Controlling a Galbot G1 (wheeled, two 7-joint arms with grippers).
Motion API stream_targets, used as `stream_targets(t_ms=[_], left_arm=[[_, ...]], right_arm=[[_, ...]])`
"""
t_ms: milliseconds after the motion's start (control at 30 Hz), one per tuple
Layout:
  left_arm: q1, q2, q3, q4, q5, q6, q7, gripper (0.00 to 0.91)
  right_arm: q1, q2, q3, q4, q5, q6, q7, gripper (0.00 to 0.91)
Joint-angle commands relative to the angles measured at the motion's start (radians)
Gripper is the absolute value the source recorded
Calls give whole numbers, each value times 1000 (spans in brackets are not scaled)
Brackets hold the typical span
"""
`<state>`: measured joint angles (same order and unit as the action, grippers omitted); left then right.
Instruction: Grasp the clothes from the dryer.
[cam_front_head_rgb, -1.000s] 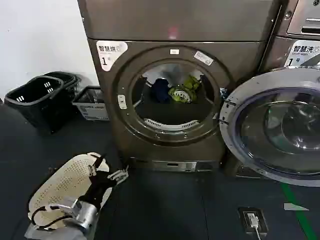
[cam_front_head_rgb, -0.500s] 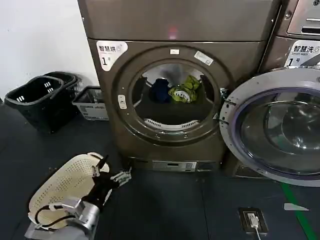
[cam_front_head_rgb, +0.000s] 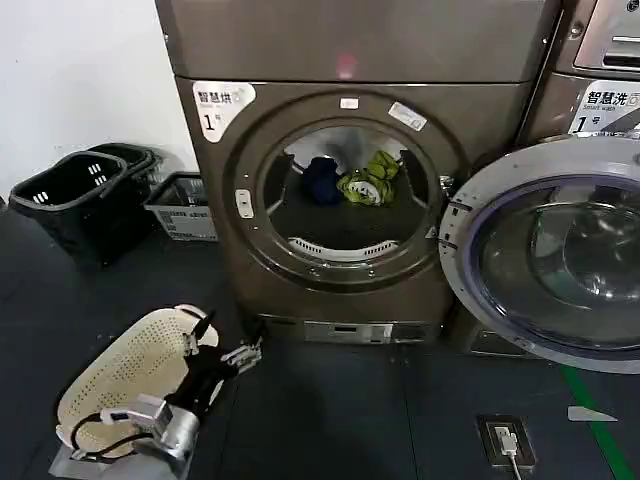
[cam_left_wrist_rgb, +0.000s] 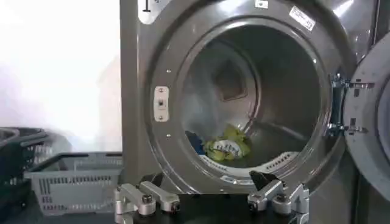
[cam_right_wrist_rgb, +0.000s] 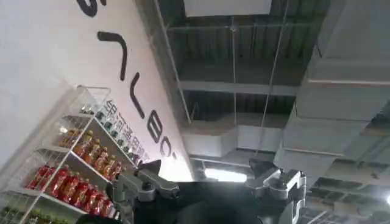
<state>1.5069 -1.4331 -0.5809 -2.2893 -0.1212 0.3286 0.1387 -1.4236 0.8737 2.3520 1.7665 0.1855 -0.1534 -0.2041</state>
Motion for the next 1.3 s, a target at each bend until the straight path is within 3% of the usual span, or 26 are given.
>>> stream_targets(t_ms=[33,1300], left_arm=[[2,-5,1,0,6,-24,-37,907],[24,7,12,-17,58,-18,-15,907]], right_arm=[[0,-5,1,-13,-32,6,3,907],[0,-3,-15,-42,-70,20,21,907]])
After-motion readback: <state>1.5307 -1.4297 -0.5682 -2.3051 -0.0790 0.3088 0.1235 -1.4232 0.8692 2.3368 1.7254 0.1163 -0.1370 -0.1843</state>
